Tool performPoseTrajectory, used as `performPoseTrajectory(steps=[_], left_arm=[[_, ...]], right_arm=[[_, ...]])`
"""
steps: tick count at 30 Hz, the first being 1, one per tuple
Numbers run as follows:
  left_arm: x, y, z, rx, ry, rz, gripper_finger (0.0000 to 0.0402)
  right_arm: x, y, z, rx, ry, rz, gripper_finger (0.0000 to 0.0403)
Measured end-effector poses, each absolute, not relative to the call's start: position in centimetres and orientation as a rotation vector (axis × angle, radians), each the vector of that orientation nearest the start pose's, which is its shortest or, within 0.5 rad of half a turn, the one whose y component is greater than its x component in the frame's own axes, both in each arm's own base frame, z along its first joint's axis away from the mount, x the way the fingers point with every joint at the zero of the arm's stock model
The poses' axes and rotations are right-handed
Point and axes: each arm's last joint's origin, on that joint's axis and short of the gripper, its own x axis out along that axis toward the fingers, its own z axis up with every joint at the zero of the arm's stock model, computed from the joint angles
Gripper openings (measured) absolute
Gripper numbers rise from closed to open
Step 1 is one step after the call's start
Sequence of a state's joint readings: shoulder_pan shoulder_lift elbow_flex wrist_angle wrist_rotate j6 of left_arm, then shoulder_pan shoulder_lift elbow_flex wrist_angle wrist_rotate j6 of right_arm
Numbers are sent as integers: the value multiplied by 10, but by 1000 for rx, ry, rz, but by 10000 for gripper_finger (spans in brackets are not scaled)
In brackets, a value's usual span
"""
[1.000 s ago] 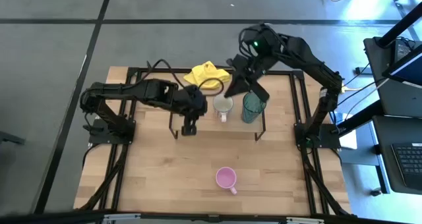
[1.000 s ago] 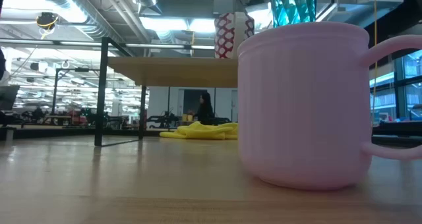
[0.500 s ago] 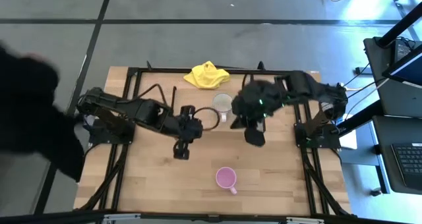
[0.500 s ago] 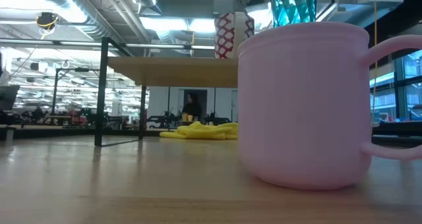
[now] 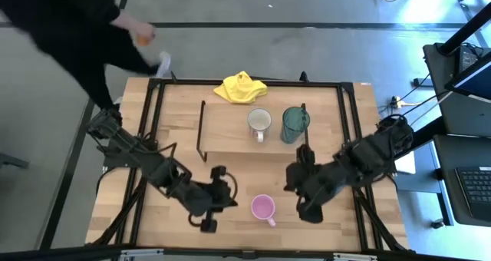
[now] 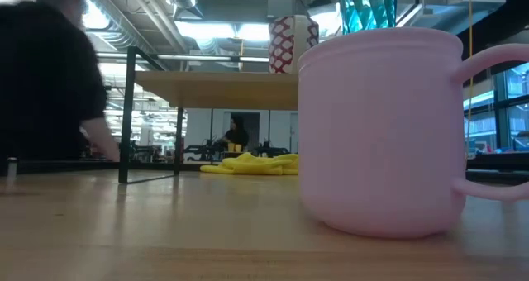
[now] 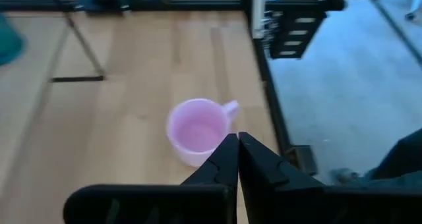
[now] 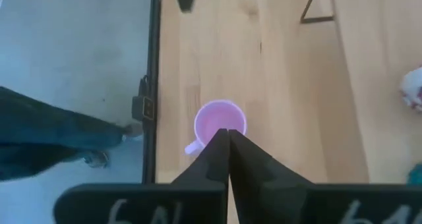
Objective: Stack small to large cups/mugs on shelf
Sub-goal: Put the pink mug on the shelf
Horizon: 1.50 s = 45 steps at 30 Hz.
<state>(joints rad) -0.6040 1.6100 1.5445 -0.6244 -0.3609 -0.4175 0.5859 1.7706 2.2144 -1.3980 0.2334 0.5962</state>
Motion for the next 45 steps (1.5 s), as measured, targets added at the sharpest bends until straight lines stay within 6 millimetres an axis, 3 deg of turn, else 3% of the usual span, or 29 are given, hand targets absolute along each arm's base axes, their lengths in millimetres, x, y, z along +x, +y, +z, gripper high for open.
performPoseTrajectory(steps=[4,11,16,21,29,37,45], left_arm=[[295,-200,330,-112,625,-134,2],[307,-198,303,-87,512,-248,1],[319,-176,304,-2,499,-315,3],[313,-137,330,84,489,-296,1],[274,-62,358,119,547,-306,1],[213,9,335,18,471,-230,2],[152,42,326,19,344,-92,3]], right_arm=[[277,192,427,158,931,97,7],[303,222,411,240,714,259,7],[312,224,400,315,681,242,7],[312,218,394,313,704,127,4],[305,208,383,343,767,-108,4],[313,198,385,406,734,-160,3],[329,174,373,471,827,-231,2]])
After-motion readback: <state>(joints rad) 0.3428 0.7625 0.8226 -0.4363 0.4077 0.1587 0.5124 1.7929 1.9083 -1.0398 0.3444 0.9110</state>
